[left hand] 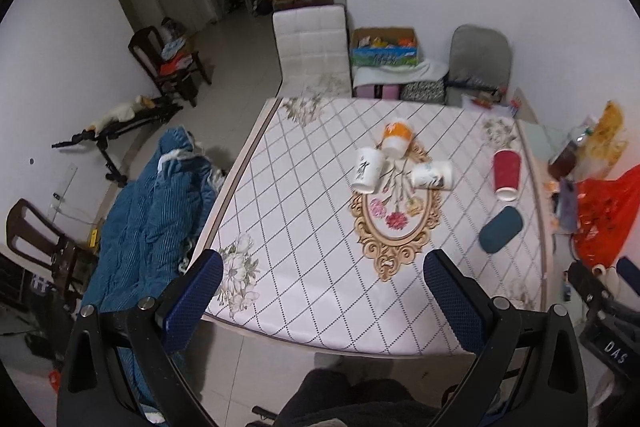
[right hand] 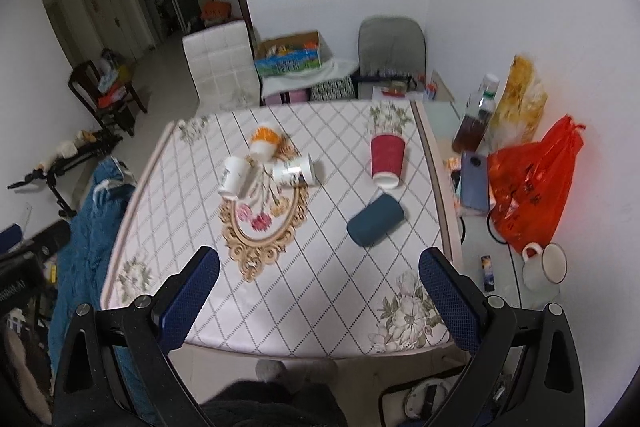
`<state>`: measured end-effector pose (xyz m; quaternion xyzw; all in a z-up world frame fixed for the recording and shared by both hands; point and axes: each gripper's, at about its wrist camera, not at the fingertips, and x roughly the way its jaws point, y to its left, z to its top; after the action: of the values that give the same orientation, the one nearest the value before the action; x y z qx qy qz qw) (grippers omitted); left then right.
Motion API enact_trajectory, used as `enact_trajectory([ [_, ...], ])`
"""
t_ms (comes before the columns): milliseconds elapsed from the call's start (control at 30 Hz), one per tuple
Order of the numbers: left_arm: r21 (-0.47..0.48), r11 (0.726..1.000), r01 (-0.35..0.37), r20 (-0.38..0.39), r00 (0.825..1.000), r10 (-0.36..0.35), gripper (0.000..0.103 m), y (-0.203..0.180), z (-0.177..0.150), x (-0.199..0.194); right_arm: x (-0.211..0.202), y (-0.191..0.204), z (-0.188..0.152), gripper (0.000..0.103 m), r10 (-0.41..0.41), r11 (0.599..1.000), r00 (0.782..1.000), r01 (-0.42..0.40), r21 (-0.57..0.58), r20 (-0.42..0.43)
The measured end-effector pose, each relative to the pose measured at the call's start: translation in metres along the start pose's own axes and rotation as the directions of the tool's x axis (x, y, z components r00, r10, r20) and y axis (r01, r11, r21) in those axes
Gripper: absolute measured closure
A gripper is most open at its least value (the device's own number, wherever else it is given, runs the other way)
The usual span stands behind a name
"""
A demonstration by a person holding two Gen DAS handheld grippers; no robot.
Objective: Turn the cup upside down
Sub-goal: 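Move the left gripper toward the upright orange-and-white cup and close on it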
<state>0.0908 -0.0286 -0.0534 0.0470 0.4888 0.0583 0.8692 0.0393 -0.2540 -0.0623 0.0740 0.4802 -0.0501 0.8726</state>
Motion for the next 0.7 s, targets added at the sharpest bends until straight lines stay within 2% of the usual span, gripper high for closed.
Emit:
enact_trajectory([
  [100, 0.002, 1.000, -0.015, -0.035, 0.999, 0.015, 0.000, 0.002, 0.004, 0.027, 0.037, 0.000, -0.004, 0.001, 0.006, 1.000, 0.998, -0.005, 0.010, -0.067],
  [367, 0.061, 0.998, -0.029, -0.124, 0.992, 0.037, 0.000, 0.000, 0.025, 0.098, 0.124, 0.012, -0.012, 0.001, -0.034, 0.999, 0.983, 0.037, 0.016, -0.182],
  [700, 0.147, 0.989, 0.004, -0.208, 0.978, 0.028, 0.000, -0.019, 0.095, 0.197, 0.231, 0.026, -0.010, 0.001, -0.065, 0.995, 0.927, 0.086, 0.042, -0.368],
])
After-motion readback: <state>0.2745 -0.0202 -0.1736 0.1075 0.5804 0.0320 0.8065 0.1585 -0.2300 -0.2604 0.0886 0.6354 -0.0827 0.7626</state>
